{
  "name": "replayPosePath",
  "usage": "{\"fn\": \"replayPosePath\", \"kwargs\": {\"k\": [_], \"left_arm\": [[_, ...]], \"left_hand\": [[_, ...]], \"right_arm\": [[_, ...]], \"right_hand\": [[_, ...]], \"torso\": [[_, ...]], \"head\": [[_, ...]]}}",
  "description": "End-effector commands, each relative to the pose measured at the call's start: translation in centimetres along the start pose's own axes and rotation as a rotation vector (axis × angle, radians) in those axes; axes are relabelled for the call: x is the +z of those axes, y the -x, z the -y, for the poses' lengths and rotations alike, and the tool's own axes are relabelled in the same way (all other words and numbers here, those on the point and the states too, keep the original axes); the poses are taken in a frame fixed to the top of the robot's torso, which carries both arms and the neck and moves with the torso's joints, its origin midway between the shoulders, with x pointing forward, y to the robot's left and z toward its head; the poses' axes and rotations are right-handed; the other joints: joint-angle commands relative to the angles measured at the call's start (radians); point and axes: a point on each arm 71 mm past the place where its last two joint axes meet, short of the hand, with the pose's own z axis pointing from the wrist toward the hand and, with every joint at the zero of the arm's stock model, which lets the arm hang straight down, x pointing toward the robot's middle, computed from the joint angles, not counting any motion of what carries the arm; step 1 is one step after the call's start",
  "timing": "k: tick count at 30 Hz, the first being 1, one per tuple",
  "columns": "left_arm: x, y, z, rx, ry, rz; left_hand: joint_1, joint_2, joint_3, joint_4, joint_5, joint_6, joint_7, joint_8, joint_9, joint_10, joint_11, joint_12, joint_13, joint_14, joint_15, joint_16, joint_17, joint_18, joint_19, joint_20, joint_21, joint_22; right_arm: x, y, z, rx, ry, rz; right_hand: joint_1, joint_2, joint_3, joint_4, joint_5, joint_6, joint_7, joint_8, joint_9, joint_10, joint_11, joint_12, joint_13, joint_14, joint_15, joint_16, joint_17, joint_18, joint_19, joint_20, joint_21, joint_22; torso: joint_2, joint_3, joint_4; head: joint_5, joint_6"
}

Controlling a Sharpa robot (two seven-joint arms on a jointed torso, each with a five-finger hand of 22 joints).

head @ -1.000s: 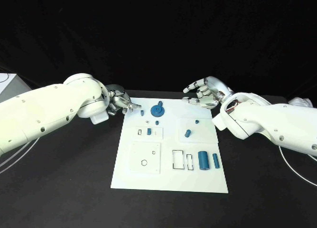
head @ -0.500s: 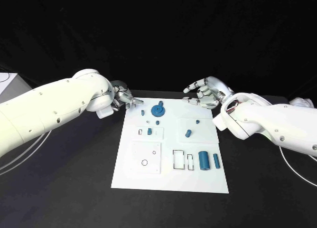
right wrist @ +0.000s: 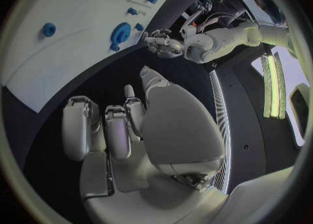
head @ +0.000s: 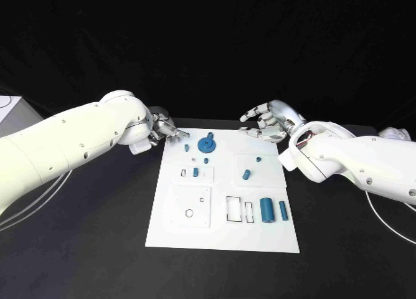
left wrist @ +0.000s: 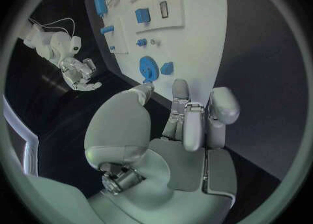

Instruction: Assemble the parts on the task board

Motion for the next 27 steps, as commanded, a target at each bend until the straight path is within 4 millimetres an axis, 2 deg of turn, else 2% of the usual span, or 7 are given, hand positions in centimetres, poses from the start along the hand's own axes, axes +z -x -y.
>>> {"fn": "replayPosePath", "kwargs": {"k": [1,11,21,27], "left_arm": [[0.15,-0.46,0.43,0.024,-0.019,-0.044],[0.65,-1.05,0.48,0.041,-0.005,-0.067],[0.79,-1.02,0.33,0.04,0.002,-0.064],[0.86,-1.15,0.55,0.042,-0.002,-0.068]], "left_hand": [[0.006,-0.005,-0.008,0.0,0.002,0.001,0.001,-0.006,-0.002,-0.001,0.007,0.006,0.003,0.062,0.01,0.002,0.165,0.01,0.001,0.009,0.0,0.001],[0.004,-0.005,-0.011,0.0,0.001,0.004,0.001,-0.007,-0.005,-0.001,0.007,0.007,0.003,0.063,0.01,0.003,0.166,0.01,0.001,0.01,0.0,0.002],[0.01,0.002,-0.01,-0.001,0.002,0.012,0.0,-0.007,-0.008,-0.001,0.006,0.01,0.006,0.063,0.01,0.004,0.167,0.01,0.001,0.01,0.001,0.003],[0.019,0.008,-0.008,-0.002,0.003,0.019,-0.001,-0.006,-0.011,-0.001,0.005,0.012,0.006,0.063,0.009,0.004,0.167,0.01,0.001,0.011,0.001,0.003]], "right_arm": [[0.01,-0.12,-0.14,0.001,0.01,-0.009],[0.04,-0.19,-0.21,0.001,0.013,-0.01],[0.04,-0.24,-0.27,0.002,0.014,-0.011],[0.07,-0.3,-0.34,0.003,0.016,-0.012]], "right_hand": [[-0.013,-0.001,0.007,0.0,0.002,-0.007,0.002,-0.003,-0.001,-0.008,-0.002,-0.006,0.067,0.082,0.006,-0.006,0.193,0.013,0.011,0.008,-0.007,0.077],[-0.013,-0.001,0.007,0.0,0.002,-0.007,0.002,-0.003,-0.001,-0.008,-0.002,-0.006,0.067,0.082,0.006,-0.006,0.193,0.013,0.011,0.008,-0.007,0.077],[-0.015,-0.001,0.009,-0.001,0.003,-0.007,0.002,-0.002,-0.002,-0.008,-0.002,-0.006,0.067,0.082,0.006,-0.006,0.193,0.013,0.011,0.007,-0.007,0.077],[-0.015,-0.001,0.009,-0.001,0.003,-0.007,0.002,-0.002,-0.002,-0.008,-0.002,-0.006,0.067,0.082,0.006,-0.006,0.193,0.013,0.011,0.007,-0.007,0.077]], "torso": [[0.0,0.0003,0.0018],[0.0,-0.0002,-0.0009],[0.0,-0.0003,0.0016],[-0.001,0.0,-0.0003]], "head": [[-0.003,-0.002],[-0.002,-0.001],[-0.004,-0.005],[-0.003,-0.006]]}}
